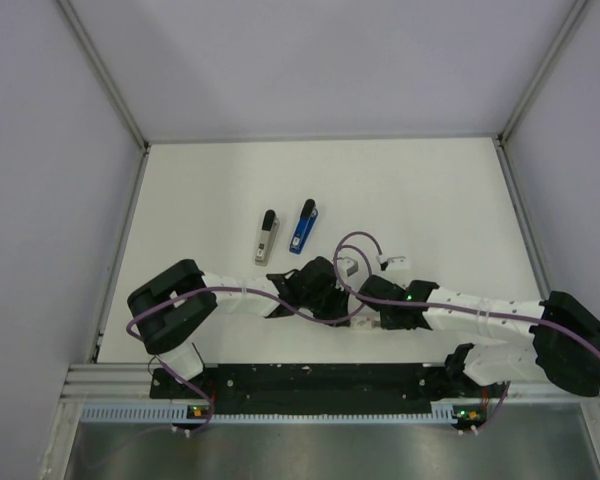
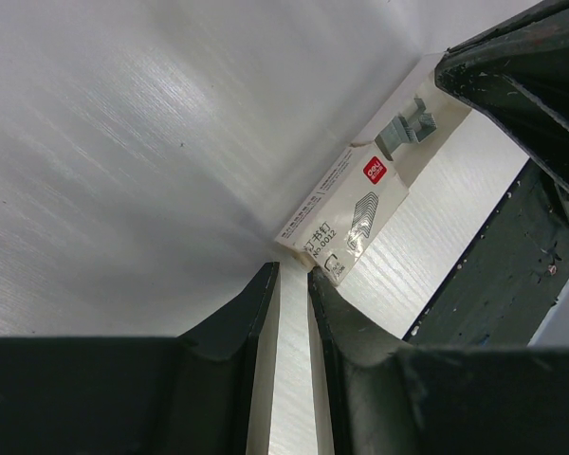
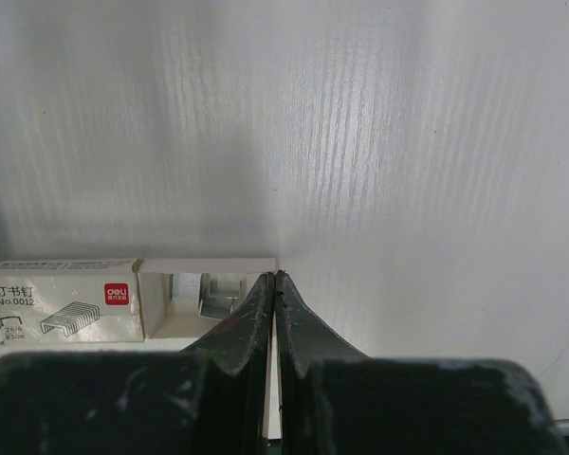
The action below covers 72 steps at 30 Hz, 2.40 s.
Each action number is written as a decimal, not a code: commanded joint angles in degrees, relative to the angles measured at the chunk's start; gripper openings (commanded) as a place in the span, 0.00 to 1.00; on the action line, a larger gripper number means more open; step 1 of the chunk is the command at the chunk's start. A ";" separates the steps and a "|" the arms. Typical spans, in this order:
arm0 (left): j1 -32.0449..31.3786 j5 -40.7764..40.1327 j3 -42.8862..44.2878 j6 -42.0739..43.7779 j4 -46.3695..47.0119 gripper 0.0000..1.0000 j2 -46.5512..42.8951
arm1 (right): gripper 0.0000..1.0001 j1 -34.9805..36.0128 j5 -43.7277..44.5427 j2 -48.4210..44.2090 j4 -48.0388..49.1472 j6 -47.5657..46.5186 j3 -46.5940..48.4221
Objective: Unload the staples from the stapler
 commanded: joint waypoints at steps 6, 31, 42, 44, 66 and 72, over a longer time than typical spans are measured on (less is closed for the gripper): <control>-0.21 0.73 0.53 -0.41 3.80 0.24 -0.80 | 0.00 0.78 1.43 -0.91 0.92 1.47 2.50; -1.44 -1.64 1.23 0.55 4.07 0.24 1.40 | 0.00 1.31 -3.93 -6.89 5.67 -3.98 -2.51; -1.44 -3.14 1.41 0.47 3.80 0.24 1.49 | 0.00 1.48 -8.33 -7.68 8.39 -7.32 -5.41; -1.44 -3.23 1.67 0.38 3.71 0.24 1.57 | 0.00 1.39 -8.33 -7.86 8.48 -7.50 -5.50; -1.35 -2.79 1.94 3.01 3.89 0.24 2.37 | 0.00 2.97 -9.82 -11.20 8.92 -9.96 -6.73; -1.00 -2.87 0.89 4.33 3.80 0.24 1.75 | 0.00 3.50 -10.35 -11.90 9.01 -10.13 -6.82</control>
